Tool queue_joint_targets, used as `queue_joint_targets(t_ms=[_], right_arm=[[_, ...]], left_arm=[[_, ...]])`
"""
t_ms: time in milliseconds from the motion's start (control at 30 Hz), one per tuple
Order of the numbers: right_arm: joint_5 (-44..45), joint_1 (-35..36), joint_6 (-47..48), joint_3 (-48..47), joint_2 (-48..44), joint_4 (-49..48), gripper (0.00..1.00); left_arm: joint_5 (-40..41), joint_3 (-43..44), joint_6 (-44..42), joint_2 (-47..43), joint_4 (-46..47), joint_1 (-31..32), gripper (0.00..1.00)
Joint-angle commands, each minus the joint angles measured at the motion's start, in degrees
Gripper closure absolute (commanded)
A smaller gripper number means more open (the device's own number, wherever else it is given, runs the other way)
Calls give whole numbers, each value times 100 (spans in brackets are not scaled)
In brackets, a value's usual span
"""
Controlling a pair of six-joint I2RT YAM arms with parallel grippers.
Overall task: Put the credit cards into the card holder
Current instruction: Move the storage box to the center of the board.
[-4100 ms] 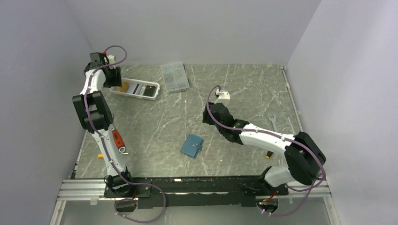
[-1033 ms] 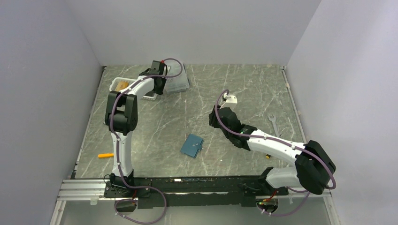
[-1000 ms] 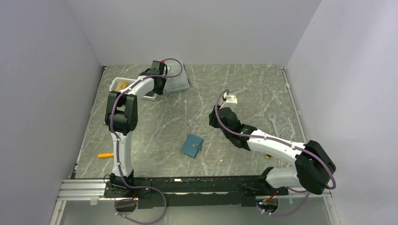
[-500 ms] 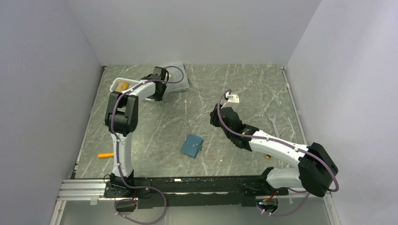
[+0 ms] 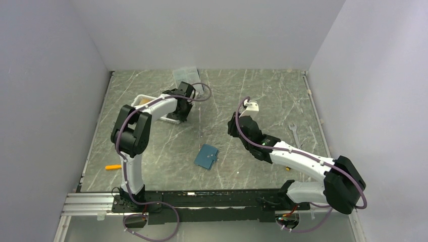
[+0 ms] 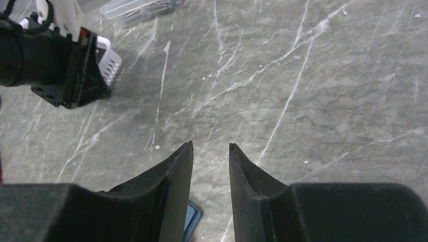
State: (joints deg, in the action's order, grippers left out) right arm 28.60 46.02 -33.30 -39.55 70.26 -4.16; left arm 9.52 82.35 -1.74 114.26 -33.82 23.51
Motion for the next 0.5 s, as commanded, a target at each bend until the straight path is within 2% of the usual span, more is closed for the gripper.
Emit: queue_joint_targets(t_ms=[0, 200, 367, 467], right_arm=[[244, -31, -11, 184, -302, 7, 65], [433, -40, -197, 487, -592, 118, 65], [572, -42, -350, 699, -925, 260, 64], [668, -49, -414, 791, -1117, 385, 64]], left_arm=[[-678, 2, 680, -325, -212, 454, 79], [-1127, 284, 1278, -31, -298, 954, 80], [-1531, 1119, 1706, 581, -570, 1335, 79], [-1960, 1447, 1969, 839, -568, 1468, 71]])
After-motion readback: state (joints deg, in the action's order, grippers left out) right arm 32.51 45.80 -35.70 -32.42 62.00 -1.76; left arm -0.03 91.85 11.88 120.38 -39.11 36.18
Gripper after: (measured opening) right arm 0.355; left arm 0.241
